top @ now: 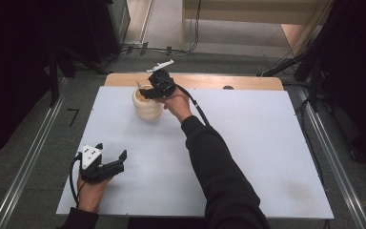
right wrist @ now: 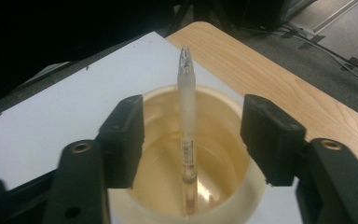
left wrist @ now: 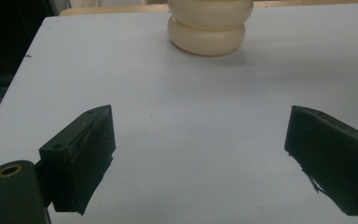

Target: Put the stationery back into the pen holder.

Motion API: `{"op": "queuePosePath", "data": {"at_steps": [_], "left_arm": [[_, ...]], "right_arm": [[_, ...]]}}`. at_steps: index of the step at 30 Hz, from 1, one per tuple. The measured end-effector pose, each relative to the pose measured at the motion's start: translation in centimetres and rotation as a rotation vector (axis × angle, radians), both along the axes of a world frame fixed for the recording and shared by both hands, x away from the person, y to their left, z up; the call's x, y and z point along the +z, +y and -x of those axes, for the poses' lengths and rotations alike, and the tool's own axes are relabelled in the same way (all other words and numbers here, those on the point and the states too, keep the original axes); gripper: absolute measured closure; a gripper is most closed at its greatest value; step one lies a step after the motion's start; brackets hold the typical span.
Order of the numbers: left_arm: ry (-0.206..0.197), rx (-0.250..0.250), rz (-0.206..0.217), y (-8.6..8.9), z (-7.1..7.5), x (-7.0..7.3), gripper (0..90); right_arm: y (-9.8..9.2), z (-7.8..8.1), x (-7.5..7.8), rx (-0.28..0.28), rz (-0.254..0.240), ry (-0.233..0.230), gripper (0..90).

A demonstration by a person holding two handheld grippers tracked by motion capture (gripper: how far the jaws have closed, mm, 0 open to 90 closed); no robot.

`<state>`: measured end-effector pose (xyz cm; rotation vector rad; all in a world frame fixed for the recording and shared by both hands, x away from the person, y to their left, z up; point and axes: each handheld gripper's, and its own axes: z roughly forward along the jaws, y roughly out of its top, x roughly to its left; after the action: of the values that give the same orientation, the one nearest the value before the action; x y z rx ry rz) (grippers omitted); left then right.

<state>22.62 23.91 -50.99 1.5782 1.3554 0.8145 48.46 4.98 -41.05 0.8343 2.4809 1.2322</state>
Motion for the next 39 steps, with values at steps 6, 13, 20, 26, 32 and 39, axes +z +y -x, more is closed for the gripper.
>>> {"op": "queuePosePath", "data": {"at_steps": [6, 13, 20, 26, 32, 39], "left_arm": [[0.000, -0.001, -0.007, -0.1, -0.1, 0.0, 9.2], [0.002, 0.002, -0.006, -0.1, -0.1, 0.0, 9.2], [0.004, 0.000, -0.009, -0.1, -0.1, 0.0, 9.2], [0.006, -0.002, 0.001, -0.2, -0.2, -0.1, 9.2], [0.005, -0.002, 0.006, -0.2, -0.2, -0.1, 9.2], [0.005, -0.003, 0.006, -0.2, -0.2, -0.1, 9.2]], "right_arm": [[-1.1, 1.2, 0.1, 0.018, -0.007, -0.001, 27.5], [-2.5, 2.2, -0.4, 0.021, 0.003, -0.006, 26.4], [-4.2, 2.8, -1.1, -0.008, 0.035, 0.010, 26.2], [-5.8, 3.1, -1.4, -0.027, 0.033, 0.022, 26.3], [-7.0, 3.6, -1.9, -0.041, 0.042, 0.029, 26.2], [-8.6, 4.3, -2.3, -0.051, 0.043, 0.033, 26.2]]}}
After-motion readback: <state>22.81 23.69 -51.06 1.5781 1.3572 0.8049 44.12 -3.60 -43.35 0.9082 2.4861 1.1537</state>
